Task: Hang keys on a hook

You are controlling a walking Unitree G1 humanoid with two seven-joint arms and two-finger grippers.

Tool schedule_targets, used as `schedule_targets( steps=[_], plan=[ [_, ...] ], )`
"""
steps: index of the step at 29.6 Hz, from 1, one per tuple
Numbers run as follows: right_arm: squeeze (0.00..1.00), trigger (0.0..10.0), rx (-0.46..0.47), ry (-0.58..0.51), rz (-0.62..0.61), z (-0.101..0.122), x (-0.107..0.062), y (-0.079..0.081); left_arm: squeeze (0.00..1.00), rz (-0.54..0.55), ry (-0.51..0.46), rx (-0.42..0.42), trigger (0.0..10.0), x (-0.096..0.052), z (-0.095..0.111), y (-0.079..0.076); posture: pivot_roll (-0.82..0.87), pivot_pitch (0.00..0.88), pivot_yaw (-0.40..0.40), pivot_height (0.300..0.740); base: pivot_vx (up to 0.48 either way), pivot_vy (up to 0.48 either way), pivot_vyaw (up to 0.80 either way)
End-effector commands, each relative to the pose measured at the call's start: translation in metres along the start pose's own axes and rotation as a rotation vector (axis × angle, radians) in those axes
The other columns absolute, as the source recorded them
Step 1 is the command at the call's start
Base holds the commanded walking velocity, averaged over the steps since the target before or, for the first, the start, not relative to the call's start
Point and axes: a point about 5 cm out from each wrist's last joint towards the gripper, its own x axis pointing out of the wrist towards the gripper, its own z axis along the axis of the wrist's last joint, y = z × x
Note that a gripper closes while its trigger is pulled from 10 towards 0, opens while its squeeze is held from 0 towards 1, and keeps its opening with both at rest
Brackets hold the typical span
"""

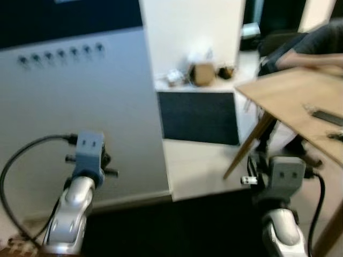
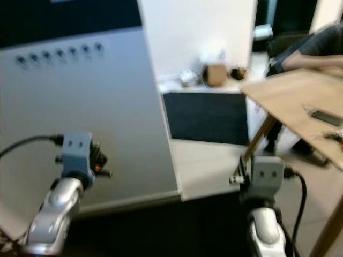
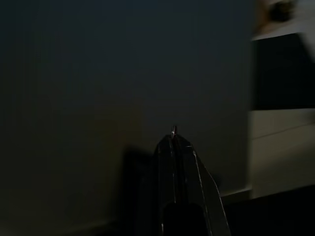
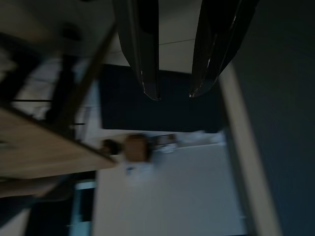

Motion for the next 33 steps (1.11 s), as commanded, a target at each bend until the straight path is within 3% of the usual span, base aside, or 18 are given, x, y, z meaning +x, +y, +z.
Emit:
schedule_targets(
  steps=[1, 12, 33],
  plan=[
    [0.0, 10.0, 0.01, 0.022, -0.001, -0.0048, -0.0024, 0.0002, 0.0, 0.006, 0.007, 0.012, 10.0, -0.001, -0.003, 0.0015, -0.01, 0.134, 0.148, 0.74, 0.0, 0.0, 0.8],
    [0.0, 10.0, 0.012, 0.02, -0.003, -0.0043, -0.0019, 0.0009, 0.0, 0.006, 0.008, 0.017, 10.0, -0.0002, -0.0037, 0.0016, -0.01, 0.131, 0.148, 0.74, 0.0, 0.0, 0.78],
    [0.0, 10.0, 0.026, 0.022, -0.017, -0.0046, -0.0032, 0.0005, 0.0, -0.018, 0.002, 0.046, 10.0, 0.0009, -0.0046, -0.0012, -0.01, 0.141, 0.154, 0.74, 0.036, 0.0, 0.0]
  ],
)
